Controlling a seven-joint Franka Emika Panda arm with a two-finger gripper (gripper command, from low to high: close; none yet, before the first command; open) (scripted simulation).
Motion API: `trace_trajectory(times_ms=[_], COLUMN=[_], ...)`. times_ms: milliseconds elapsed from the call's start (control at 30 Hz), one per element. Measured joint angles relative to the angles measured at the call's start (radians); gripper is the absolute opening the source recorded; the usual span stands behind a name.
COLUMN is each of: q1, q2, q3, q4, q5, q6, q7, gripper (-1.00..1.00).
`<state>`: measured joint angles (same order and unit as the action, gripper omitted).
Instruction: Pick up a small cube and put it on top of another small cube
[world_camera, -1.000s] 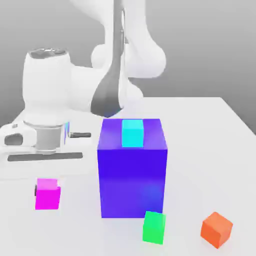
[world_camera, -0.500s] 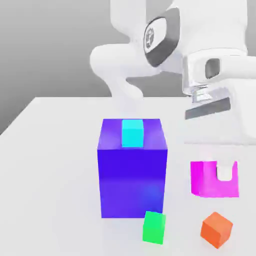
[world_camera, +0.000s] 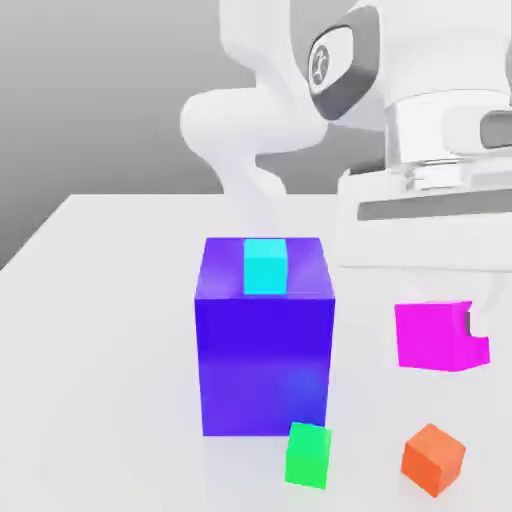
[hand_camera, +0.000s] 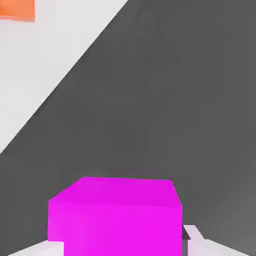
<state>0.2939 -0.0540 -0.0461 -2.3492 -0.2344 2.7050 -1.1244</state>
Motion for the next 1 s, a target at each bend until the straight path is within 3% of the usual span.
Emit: trace_trajectory(times_ms=[1000], q1=[-0.032], q2=[0.077], q3=[-0.041], q4=[-0.244], q5=[0.221], q6=[-0.073], q7=[-1.046], gripper=[-1.0])
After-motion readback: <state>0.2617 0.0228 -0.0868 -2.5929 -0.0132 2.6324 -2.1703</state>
